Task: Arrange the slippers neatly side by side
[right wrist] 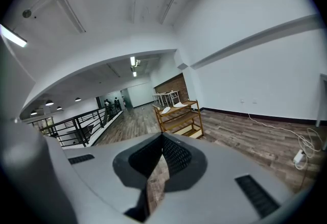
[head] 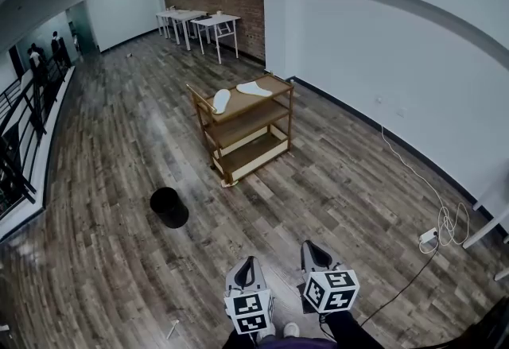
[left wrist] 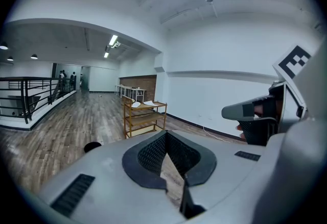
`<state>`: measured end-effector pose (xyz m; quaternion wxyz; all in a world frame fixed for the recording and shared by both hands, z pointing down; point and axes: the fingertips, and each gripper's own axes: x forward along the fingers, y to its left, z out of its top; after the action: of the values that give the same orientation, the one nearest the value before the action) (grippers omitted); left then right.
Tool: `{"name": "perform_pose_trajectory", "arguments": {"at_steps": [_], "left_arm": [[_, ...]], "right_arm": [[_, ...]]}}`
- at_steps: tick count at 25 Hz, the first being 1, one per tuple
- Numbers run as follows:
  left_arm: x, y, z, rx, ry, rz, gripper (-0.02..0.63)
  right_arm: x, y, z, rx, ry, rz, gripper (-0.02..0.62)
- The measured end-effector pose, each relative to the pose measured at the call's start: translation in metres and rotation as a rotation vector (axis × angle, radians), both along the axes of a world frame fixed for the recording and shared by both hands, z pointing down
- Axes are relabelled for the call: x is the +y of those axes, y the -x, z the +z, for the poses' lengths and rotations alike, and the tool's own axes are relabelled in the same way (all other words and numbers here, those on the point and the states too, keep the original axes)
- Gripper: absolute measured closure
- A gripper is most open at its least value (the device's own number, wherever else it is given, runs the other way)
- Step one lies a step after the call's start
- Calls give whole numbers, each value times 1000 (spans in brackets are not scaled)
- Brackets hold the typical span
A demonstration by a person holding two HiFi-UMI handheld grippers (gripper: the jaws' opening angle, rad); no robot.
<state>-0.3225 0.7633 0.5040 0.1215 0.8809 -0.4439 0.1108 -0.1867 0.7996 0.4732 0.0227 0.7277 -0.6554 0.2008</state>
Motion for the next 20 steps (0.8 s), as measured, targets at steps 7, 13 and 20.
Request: {"name": "perform_pose_trajectory", "arguments": {"at_steps": [7, 13, 20], "left_arm": [[-2, 23, 7, 20, 26, -10, 606], [-8, 26, 21, 25, 63, -8, 606], [-37, 8, 24, 28, 66, -23, 606]], "right_arm": [[1, 10, -4, 18, 10, 31, 597], [0, 11, 3, 30, 35, 51, 597], [-29, -10, 10, 35, 49, 41, 597]]}}
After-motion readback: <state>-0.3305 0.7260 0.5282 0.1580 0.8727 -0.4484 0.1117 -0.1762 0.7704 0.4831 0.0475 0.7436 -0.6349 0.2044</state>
